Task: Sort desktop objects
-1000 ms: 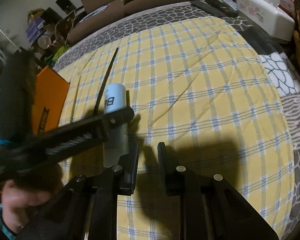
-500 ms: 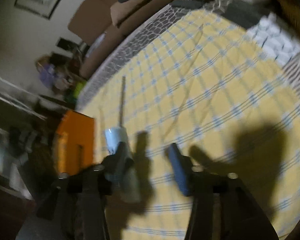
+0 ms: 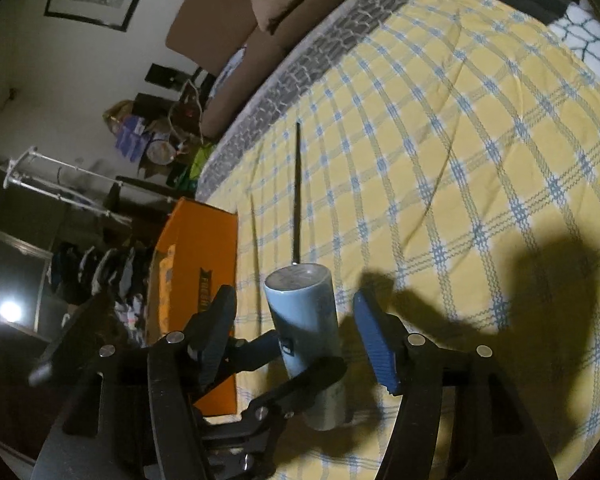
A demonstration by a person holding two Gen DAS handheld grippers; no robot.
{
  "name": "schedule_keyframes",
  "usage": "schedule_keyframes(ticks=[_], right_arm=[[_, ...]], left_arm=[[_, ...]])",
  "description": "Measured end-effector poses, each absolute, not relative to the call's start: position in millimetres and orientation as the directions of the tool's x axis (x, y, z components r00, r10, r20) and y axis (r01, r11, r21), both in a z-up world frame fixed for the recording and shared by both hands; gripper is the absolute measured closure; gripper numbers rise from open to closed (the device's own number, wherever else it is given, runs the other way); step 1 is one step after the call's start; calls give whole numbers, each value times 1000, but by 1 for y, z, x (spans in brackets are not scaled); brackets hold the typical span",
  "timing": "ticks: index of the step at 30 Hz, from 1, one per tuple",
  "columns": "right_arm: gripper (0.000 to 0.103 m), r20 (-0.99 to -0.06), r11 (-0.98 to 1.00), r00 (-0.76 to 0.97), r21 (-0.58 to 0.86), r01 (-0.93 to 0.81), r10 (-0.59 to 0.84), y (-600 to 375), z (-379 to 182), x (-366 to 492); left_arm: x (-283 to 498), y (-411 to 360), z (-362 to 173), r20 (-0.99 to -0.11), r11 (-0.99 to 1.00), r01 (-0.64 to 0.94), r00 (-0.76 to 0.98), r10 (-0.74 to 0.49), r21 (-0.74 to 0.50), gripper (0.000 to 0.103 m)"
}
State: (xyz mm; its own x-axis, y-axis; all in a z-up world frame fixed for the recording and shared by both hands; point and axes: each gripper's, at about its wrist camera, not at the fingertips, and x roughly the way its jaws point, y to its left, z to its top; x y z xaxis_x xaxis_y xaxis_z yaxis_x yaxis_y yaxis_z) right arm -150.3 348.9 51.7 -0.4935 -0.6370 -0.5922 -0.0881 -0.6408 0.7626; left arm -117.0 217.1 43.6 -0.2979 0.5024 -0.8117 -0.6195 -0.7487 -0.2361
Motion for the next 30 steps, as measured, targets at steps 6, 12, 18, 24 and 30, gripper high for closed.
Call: schedule_keyframes(ticks=[6, 12, 18, 24, 30], right_arm=[[68, -603, -627, -472, 768, -125, -644, 352, 34, -150], [69, -594, -582, -495, 788, -199, -635, 368, 25, -145], [69, -569, -501, -525, 818, -283, -633, 384, 13, -135], [68, -508, -399, -557, 861, -315, -657, 390, 5, -129], [69, -423, -294, -583, 905, -307, -694, 383, 6, -127]], left_arm=[[-112, 214, 37, -809, -752, -614, -302, 504, -239, 68], [-90, 180, 32, -797, -831, -473, -359, 486, -294, 43], [-69, 159, 20, -793, -865, -347, -372, 482, -363, 52], [-69, 150, 11, -695, -751, -261, -286, 660, -606, 65], [-94, 99, -5, -446, -481, -10, -359, 820, -877, 39]])
